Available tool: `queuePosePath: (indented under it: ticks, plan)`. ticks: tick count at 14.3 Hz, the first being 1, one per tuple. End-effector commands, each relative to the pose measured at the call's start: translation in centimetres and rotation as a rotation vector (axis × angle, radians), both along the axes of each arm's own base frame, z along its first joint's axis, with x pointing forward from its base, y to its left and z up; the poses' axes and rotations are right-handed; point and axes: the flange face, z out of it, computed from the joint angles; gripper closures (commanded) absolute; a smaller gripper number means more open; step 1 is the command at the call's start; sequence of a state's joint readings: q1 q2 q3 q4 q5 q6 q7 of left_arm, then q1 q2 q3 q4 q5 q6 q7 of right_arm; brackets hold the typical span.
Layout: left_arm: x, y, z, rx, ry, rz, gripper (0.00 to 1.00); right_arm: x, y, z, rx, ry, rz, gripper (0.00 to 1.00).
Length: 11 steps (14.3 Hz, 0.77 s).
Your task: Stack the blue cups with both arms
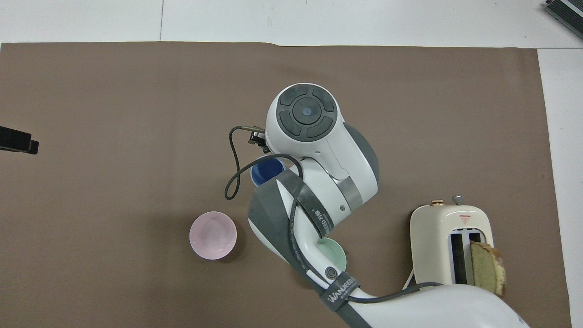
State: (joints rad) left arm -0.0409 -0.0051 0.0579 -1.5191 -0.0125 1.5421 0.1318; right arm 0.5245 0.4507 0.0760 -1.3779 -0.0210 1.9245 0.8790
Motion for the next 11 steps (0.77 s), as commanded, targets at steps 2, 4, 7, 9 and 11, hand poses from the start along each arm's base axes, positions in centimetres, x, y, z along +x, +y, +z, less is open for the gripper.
queuePosePath:
  ticks: [2, 4, 7, 9, 11]
  plan:
    - [-0.7, 0.3, 0.3, 0.01, 0.001, -0.004, 0.0, 1.3, -7.2, 4.6, -0.022, 0.027, -0.009, 0.0]
    - [-0.7, 0.3, 0.2, 0.01, 0.002, -0.004, 0.0, 1.5, -12.6, 7.8, -0.048, 0.052, 0.02, 0.0]
    - [-0.7, 0.3, 0.3, 0.01, 0.001, -0.004, 0.0, 0.4, -20.0, 12.6, -0.089, 0.082, 0.111, 0.0]
    - [-0.7, 0.3, 0.3, 0.01, 0.001, -0.004, 0.0, -1.0, -25.2, 16.4, -0.096, 0.09, 0.178, 0.0]
    - [-0.7, 0.3, 0.3, 0.01, 0.001, -0.004, 0.0, -2.3, -29.4, 18.4, -0.1, 0.11, 0.231, 0.0]
